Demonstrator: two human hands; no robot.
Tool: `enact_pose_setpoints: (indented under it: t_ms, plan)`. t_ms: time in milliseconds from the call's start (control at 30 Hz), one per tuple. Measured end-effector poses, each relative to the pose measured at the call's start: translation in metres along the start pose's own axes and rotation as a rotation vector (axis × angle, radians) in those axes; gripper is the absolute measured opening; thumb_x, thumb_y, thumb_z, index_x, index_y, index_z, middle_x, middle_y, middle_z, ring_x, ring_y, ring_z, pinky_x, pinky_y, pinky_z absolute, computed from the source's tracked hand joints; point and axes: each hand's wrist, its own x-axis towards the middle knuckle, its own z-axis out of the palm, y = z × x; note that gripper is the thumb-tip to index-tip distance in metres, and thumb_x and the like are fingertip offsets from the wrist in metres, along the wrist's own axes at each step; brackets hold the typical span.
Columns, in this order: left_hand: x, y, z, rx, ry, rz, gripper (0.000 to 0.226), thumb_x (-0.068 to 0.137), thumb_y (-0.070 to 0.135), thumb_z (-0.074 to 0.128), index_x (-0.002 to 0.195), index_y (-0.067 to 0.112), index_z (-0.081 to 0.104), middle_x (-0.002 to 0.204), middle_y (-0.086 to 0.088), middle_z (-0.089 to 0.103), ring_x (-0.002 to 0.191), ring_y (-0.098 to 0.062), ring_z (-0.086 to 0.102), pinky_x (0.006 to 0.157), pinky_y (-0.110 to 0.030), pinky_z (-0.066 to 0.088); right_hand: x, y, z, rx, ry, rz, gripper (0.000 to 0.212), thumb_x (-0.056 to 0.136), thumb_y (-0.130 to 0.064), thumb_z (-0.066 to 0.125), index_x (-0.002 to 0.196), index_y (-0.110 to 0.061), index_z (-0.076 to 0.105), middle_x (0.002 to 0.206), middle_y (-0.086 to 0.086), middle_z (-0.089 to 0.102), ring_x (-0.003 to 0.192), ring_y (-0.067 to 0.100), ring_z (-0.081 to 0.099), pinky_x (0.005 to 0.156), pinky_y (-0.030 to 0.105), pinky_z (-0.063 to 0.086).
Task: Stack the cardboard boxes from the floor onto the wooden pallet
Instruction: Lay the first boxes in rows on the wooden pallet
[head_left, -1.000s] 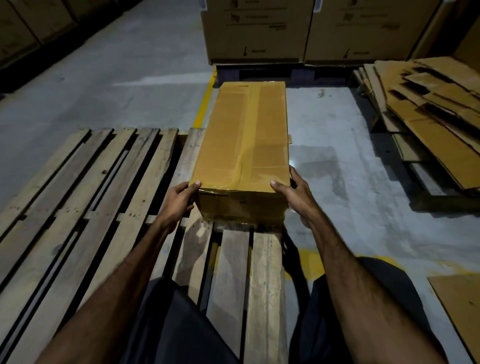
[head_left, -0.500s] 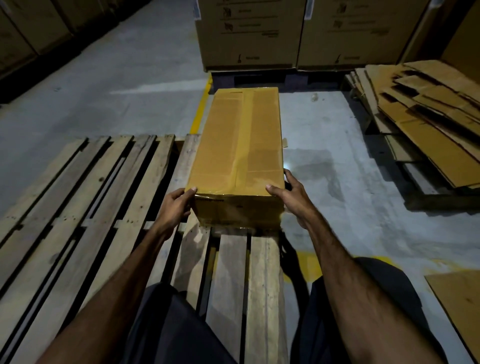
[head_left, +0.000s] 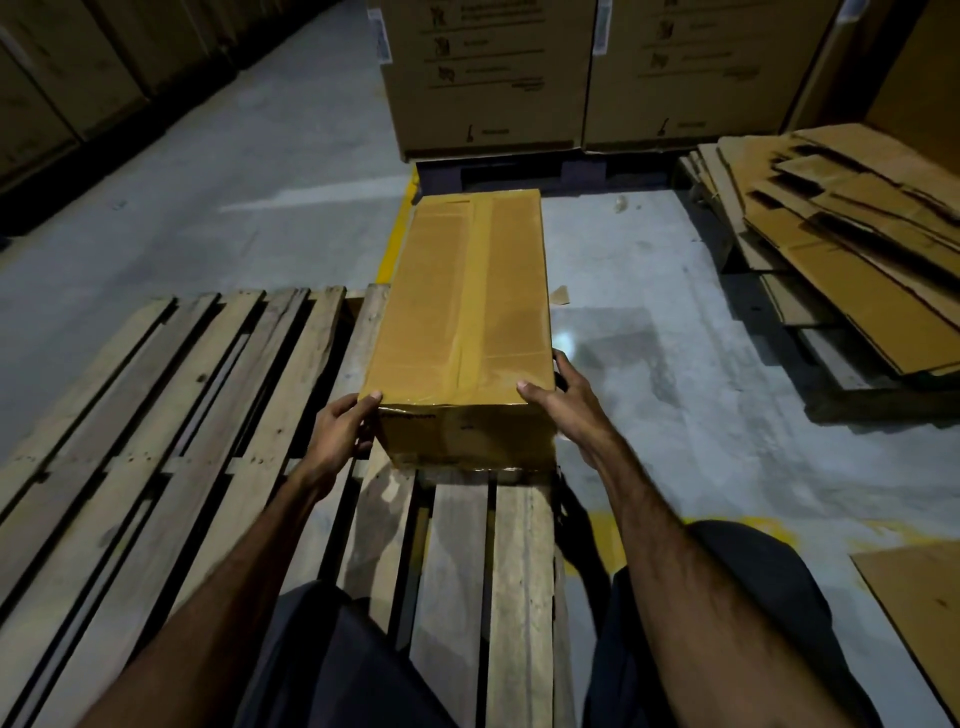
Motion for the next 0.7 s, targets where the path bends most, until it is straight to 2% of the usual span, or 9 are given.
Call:
enact_pose_setpoints:
  t_ms: [33, 100, 167, 200, 300, 367, 433, 533, 700]
  plan:
    - [0.002, 0.0, 0.0, 0.015, -0.008, -0.004, 0.048, 0.101, 0.048, 0.066, 0.107, 0.0, 0.067, 0.101, -0.012, 0.065, 0.096, -0.029, 0.06, 0.081, -0.047, 0.047, -0.004, -0.002, 0.001, 0.004, 0.023, 0.004, 0.112, 0.058, -0.083, 0.072, 0.157, -0.047, 0.033, 0.158, -0.005, 0.05, 0.14, 0.026, 0.051, 0.114, 0.058, 0.045]
    - [0.007, -0.001, 0.001, 0.078, 0.008, -0.017, 0.049, 0.098, 0.054, 0.067, 0.124, 0.013, 0.07, 0.122, -0.008, 0.07, 0.114, -0.029, 0.065, 0.095, -0.049, 0.051, -0.009, -0.006, 0.003, 0.033, 0.071, 0.01, 0.098, 0.074, -0.086, 0.063, 0.158, -0.039, 0.04, 0.158, -0.003, 0.05, 0.141, 0.027, 0.051, 0.114, 0.057, 0.045]
    - [0.014, 0.004, 0.003, 0.18, 0.031, 0.03, 0.06, 0.098, 0.05, 0.068, 0.149, 0.022, 0.056, 0.143, -0.007, 0.062, 0.129, -0.026, 0.059, 0.109, -0.051, 0.048, -0.011, -0.007, 0.003, 0.087, 0.122, 0.034, 0.073, 0.093, -0.078, 0.049, 0.149, -0.031, 0.056, 0.146, -0.001, 0.06, 0.132, 0.027, 0.057, 0.111, 0.056, 0.049]
    - [0.019, 0.009, 0.005, 0.267, 0.045, 0.076, 0.068, 0.097, 0.047, 0.068, 0.157, 0.023, 0.046, 0.151, -0.008, 0.056, 0.134, -0.027, 0.056, 0.112, -0.052, 0.046, -0.007, -0.004, 0.003, 0.106, 0.149, 0.049, 0.069, 0.096, -0.078, 0.042, 0.139, -0.029, 0.064, 0.137, 0.0, 0.066, 0.124, 0.028, 0.062, 0.107, 0.056, 0.051]
    - [0.031, 0.039, 0.023, 0.754, 0.103, 0.271, 0.085, 0.091, 0.056, 0.064, 0.163, 0.025, 0.034, 0.166, -0.01, 0.037, 0.147, -0.034, 0.041, 0.119, -0.055, 0.038, 0.008, 0.008, 0.003, 0.14, 0.174, 0.128, 0.087, 0.085, -0.091, 0.029, 0.111, -0.021, 0.073, 0.111, 0.007, 0.075, 0.102, 0.03, 0.069, 0.099, 0.058, 0.056]
    - [0.039, 0.064, 0.047, 1.056, 0.071, 0.456, 0.086, 0.087, 0.062, 0.053, 0.162, 0.022, 0.038, 0.168, -0.013, 0.033, 0.151, -0.036, 0.036, 0.121, -0.054, 0.035, 0.021, 0.019, 0.003, 0.164, 0.168, 0.187, 0.082, 0.092, -0.085, 0.032, 0.108, -0.017, 0.074, 0.107, 0.01, 0.075, 0.099, 0.032, 0.07, 0.099, 0.058, 0.056]
    - [0.043, 0.086, 0.079, 1.173, -0.036, 0.534, 0.082, 0.091, 0.065, 0.052, 0.161, 0.024, 0.04, 0.17, -0.012, 0.03, 0.154, -0.034, 0.031, 0.123, -0.055, 0.029, 0.027, 0.025, 0.004, 0.188, 0.17, 0.238, 0.066, 0.102, -0.071, 0.039, 0.106, -0.016, 0.075, 0.107, 0.012, 0.075, 0.098, 0.032, 0.07, 0.099, 0.055, 0.056]
    - [0.053, 0.1, 0.127, 1.242, -0.167, 0.545, 0.081, 0.097, 0.073, 0.047, 0.163, 0.03, 0.032, 0.174, -0.008, 0.02, 0.159, -0.029, 0.02, 0.127, -0.057, 0.019, 0.044, 0.04, 0.01, 0.268, 0.185, 0.309, 0.06, 0.102, -0.066, 0.048, 0.111, -0.013, 0.075, 0.11, 0.011, 0.075, 0.097, 0.033, 0.069, 0.097, 0.05, 0.057]
    - [0.065, 0.105, 0.178, 1.199, -0.251, 0.481, 0.098, 0.089, 0.09, 0.034, 0.167, 0.032, 0.018, 0.176, -0.006, 0.009, 0.161, -0.028, 0.01, 0.127, -0.064, 0.014, 0.076, 0.053, 0.02, 0.451, 0.184, 0.395, 0.058, 0.1, -0.057, 0.06, 0.129, -0.008, 0.07, 0.12, 0.016, 0.072, 0.109, 0.037, 0.067, 0.101, 0.051, 0.056]
